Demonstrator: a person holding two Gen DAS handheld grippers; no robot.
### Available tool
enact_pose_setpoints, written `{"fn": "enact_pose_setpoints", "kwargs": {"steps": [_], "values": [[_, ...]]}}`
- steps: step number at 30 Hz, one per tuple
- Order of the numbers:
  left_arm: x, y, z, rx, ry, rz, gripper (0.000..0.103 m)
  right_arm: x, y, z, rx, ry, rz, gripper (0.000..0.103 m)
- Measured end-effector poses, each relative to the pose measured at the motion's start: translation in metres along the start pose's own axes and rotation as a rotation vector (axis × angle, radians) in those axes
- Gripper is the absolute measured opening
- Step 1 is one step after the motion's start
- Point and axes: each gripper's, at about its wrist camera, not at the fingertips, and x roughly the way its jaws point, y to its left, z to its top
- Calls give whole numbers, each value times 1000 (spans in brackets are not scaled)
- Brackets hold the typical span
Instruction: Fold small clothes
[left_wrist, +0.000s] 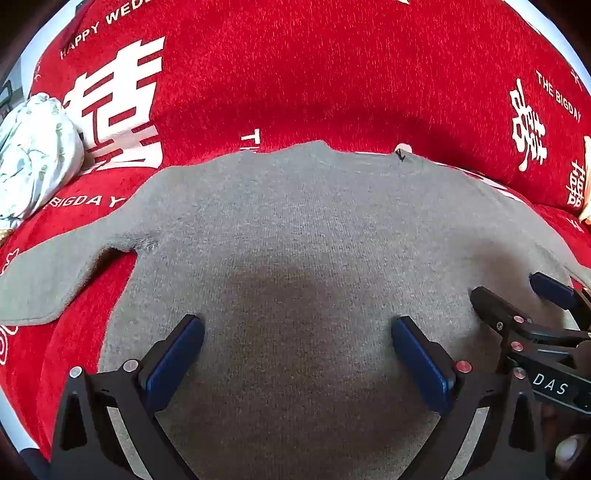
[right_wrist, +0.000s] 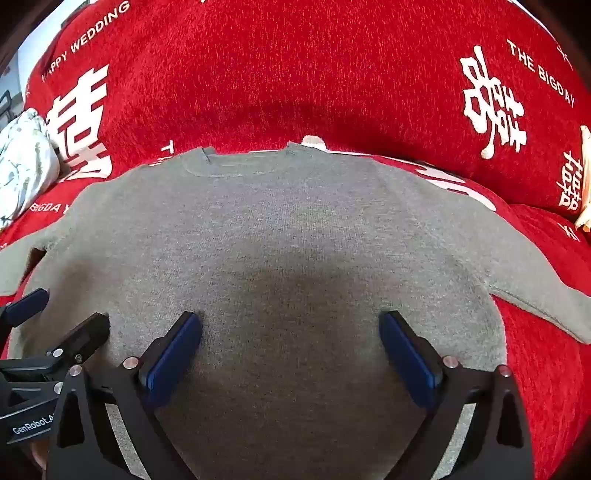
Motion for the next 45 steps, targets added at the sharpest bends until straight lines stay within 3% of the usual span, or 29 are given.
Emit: {"fn": "enact_pose_setpoints", "kwargs": {"steps": [34,45], "values": [[-3,1,-2,0,-15,17,103,0,5,-1,-8,5,-25,100],[-1,3,1,-5,21,13,102,2,2,-1,4,38,-29,102]]}}
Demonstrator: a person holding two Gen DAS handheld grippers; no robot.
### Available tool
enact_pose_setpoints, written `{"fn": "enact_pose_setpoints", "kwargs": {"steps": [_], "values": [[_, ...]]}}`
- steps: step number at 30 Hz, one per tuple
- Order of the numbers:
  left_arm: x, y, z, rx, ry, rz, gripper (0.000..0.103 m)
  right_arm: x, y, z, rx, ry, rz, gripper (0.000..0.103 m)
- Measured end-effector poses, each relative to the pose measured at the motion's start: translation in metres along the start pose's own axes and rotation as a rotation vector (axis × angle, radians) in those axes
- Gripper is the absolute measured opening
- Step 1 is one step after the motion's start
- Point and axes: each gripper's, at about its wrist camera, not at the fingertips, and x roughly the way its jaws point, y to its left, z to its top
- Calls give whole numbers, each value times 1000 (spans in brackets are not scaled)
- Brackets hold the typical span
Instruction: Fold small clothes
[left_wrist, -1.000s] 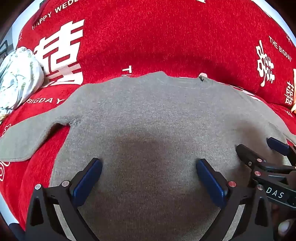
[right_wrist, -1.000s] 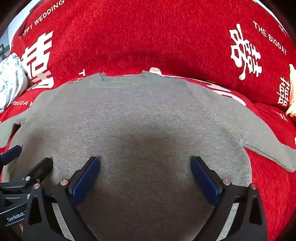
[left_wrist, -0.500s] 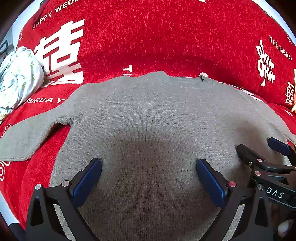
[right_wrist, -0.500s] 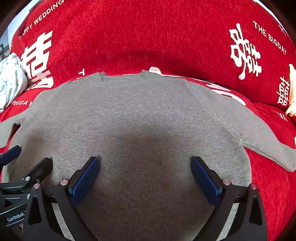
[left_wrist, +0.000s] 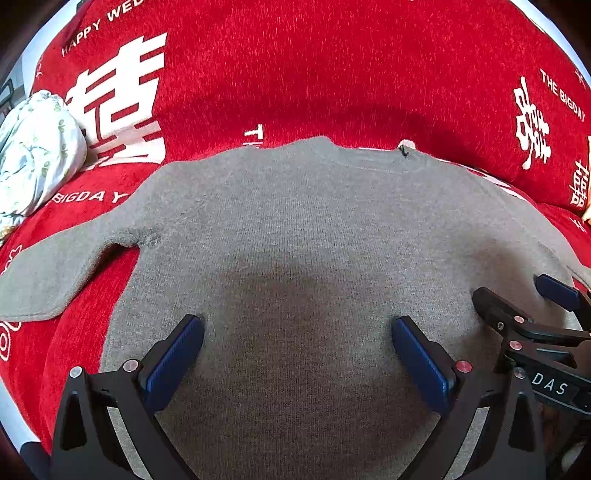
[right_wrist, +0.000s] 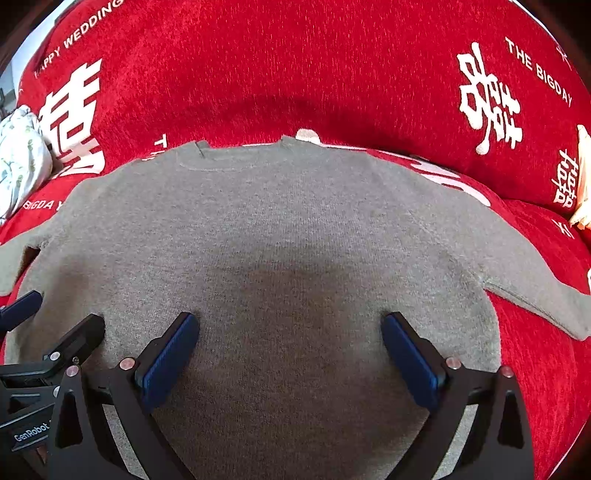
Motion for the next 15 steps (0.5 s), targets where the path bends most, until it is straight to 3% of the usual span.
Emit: {"fn": "enact_pose_setpoints", "kwargs": {"steps": [11,15], "values": [[13,0,23,10,234,-12,102,10,3,20,9,180,-24,102],[16,1,27,10,283,-14,102,14,5,27,4,243,-28,102]]}}
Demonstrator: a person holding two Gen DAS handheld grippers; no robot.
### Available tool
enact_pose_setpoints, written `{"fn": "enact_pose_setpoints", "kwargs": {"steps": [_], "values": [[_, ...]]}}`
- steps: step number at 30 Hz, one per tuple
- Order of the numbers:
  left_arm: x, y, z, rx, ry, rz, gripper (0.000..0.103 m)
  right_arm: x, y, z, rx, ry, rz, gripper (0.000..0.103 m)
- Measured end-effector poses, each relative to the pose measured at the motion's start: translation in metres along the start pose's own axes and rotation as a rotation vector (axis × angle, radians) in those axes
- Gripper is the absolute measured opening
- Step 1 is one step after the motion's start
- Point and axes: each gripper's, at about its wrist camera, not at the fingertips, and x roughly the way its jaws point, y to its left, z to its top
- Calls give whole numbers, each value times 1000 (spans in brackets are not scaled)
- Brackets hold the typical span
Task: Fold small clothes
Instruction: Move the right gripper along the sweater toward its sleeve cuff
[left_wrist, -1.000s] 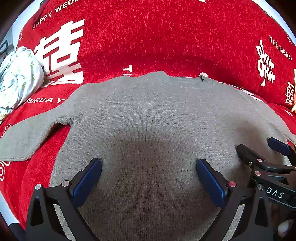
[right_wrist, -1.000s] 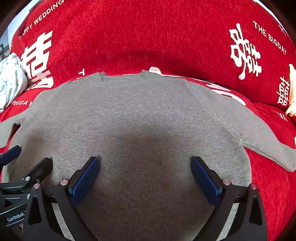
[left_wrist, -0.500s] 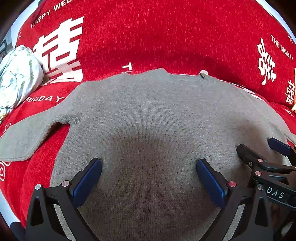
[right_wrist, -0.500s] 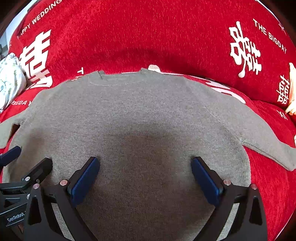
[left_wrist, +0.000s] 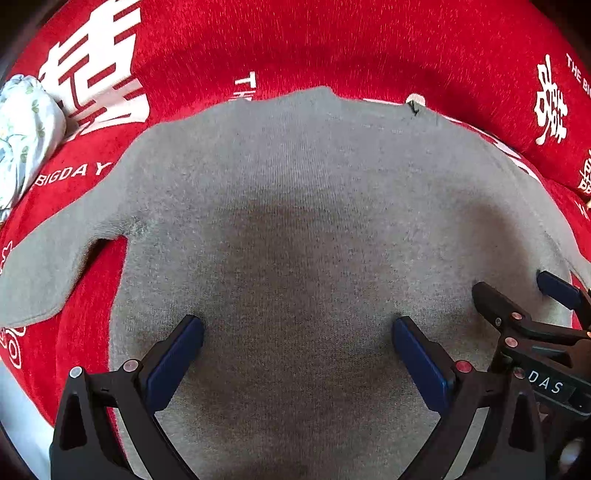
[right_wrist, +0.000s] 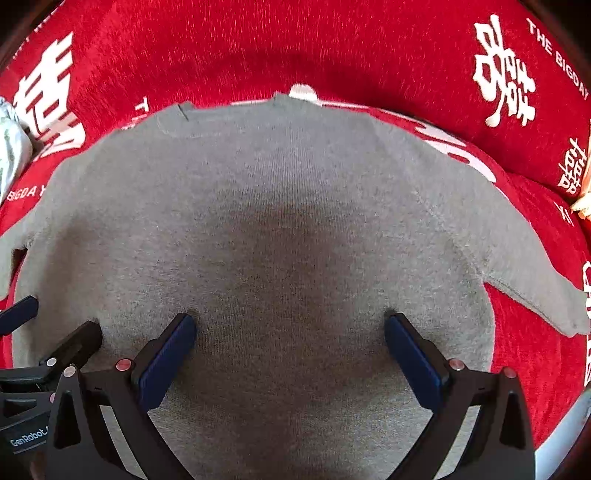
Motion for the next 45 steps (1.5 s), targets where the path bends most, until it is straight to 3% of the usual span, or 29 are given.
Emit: {"fn": "enact_pose_setpoints", "kwargs": {"steps": [5,14,18,27,37,45], "values": [[-6,1,7,-21,46,24,102,-5,2,5,-30,20,-7,103],[-45,2,25,-39,-52,83,102,-33,1,20,-26,-82,-20,103],[-47,-4,36,-44,-53,78,102,-41,-8,29,-9,-108,-25,103],[-46,-38,47,-44,-75,74,102,-50,-47,38,64,-156,-48,103],[-45,-91,55,42,-105,80,102,-54,-94,30,112,-197,-105,103],[-41,-131,58,105,-99,78,102,-54,-146,19,232,-205,-90,103]]}}
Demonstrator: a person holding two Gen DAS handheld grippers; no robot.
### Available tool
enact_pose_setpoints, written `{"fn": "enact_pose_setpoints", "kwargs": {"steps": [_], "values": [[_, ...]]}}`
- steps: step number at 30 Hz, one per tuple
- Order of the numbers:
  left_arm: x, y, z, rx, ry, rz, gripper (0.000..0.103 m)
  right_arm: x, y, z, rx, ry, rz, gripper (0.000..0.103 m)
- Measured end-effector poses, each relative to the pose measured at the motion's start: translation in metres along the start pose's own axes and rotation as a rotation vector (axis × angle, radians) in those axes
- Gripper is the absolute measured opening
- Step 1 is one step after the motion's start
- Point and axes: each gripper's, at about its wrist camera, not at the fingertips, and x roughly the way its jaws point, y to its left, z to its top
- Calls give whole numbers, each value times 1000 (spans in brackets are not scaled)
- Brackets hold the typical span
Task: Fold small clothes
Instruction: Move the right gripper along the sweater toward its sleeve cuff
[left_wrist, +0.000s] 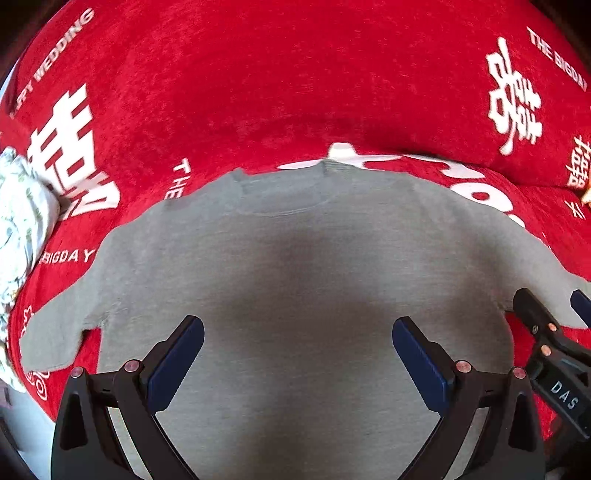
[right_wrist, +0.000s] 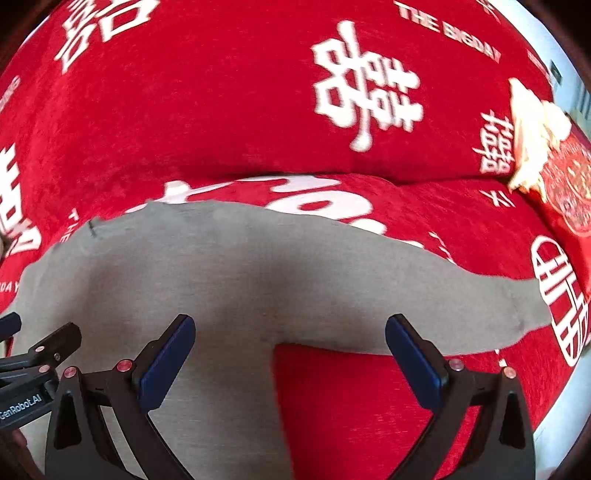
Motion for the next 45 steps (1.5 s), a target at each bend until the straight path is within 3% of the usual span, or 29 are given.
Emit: {"fn": "enact_pose_setpoints", "kwargs": {"steps": [21,32,45], "values": [[-7,-99,13,127,-23,-46,102,0,-118,-4,174,-9,-120,103],[1,-148,9,184,-41,-64,102,-1,-168,-17,159,-58,-277,103],[8,-204,-1,259,-30,-89,102,10,-237,-44,267,-19,-333,103]]}}
